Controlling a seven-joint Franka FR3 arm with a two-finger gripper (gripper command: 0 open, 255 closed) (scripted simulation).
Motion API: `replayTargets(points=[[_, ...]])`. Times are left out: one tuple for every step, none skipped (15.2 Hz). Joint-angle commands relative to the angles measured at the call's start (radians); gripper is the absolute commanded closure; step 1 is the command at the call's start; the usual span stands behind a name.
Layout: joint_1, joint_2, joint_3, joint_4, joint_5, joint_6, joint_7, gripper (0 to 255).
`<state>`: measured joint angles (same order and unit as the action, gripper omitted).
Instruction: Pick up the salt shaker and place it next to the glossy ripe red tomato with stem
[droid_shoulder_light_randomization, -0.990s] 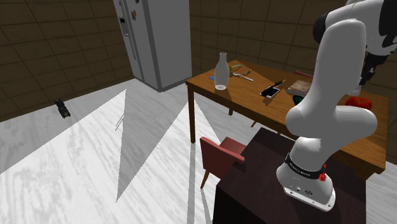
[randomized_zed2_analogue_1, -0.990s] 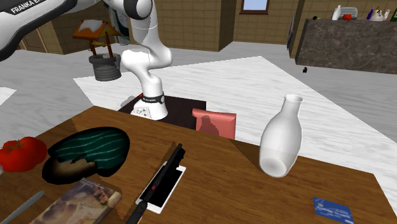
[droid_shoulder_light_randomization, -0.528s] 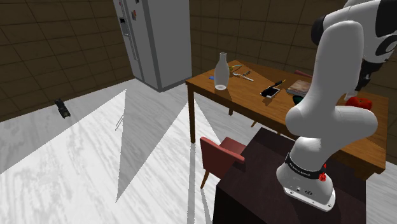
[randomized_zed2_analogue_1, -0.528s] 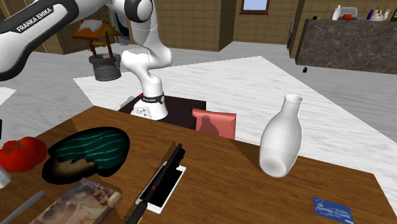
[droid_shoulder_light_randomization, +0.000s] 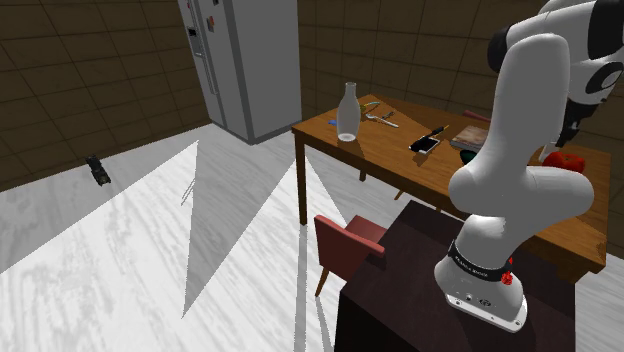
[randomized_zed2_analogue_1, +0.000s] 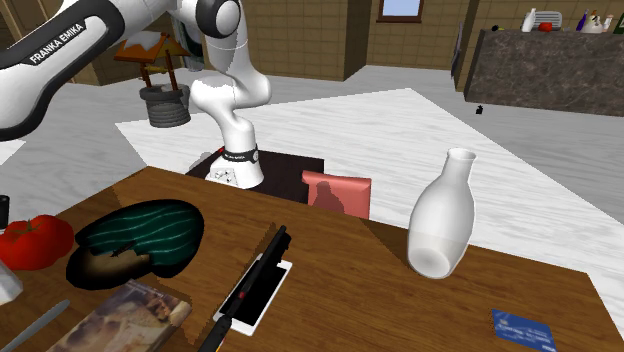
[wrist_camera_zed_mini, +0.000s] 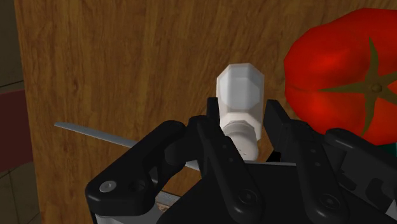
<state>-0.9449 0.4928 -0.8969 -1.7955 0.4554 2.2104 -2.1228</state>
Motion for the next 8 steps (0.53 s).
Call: replayTargets(points=[[0.0,0.0,0.0,0.0,0.0,0.0,0.0,255],[0.0,0.0,0.0,0.0,0.0,0.0,0.0,255],[0.0,0.0,0.0,0.0,0.0,0.0,0.0,0],[0.0,0.0,0.0,0.0,0.0,0.0,0.0,0],[0.0,0.0,0.0,0.0,0.0,0.0,0.0,0],[0.0,0.0,0.0,0.0,0.0,0.0,0.0,0],[0.0,0.0,0.0,0.0,0.0,0.0,0.0,0],[0.0,0.0,0.0,0.0,0.0,0.0,0.0,0]])
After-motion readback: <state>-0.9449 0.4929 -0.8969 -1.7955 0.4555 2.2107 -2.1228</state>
